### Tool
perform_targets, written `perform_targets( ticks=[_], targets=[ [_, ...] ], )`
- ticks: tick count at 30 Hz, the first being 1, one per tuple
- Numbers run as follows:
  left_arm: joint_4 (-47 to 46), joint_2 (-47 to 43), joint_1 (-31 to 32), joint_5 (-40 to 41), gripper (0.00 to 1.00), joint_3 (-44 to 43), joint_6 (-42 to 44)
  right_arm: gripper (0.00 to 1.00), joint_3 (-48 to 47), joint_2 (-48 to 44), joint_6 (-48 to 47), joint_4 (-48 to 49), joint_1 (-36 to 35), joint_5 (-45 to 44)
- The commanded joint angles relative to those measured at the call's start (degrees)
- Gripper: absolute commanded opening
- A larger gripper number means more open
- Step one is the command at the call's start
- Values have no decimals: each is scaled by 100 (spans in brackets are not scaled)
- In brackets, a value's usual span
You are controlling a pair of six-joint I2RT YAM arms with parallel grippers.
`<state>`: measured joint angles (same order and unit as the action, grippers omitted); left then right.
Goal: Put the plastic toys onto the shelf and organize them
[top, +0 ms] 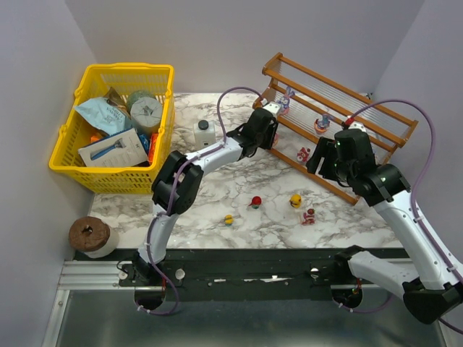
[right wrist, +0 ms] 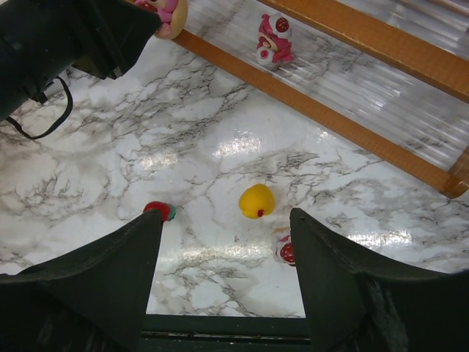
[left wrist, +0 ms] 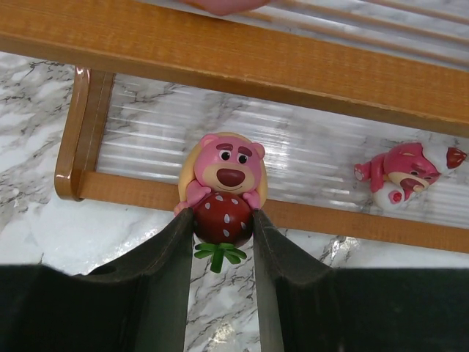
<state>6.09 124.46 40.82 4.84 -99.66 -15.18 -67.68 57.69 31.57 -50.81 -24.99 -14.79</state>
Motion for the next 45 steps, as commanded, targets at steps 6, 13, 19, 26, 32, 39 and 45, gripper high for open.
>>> perform_targets(
  ticks=[6,13,19,26,32,39,45],
  targets=[
    [-82,447,-206,-203,15,-615,103,78,71,-135,104,-210,30,-288],
    [68,719,-337,-361,17,-950,59,78,53,-127,139,-246,38,-323],
    [86,834,-329,-387,18,-985,41,78,36,-109,156,-263,38,-341],
    [173,1001,-329,-396,22,-1108,-20,78,36,-100,156,-281,38,-341],
    [279,1124,-329,-326,25,-1249,-11,78,36,-109,156,-289,38,-341],
    [472,1264,-338,-335,39,-1530,-20,78,44,-135,156,-298,38,-358],
    [543,1273,-338,-317,48,-1592,-11,78,62,-162,183,-298,38,-358]
  ],
)
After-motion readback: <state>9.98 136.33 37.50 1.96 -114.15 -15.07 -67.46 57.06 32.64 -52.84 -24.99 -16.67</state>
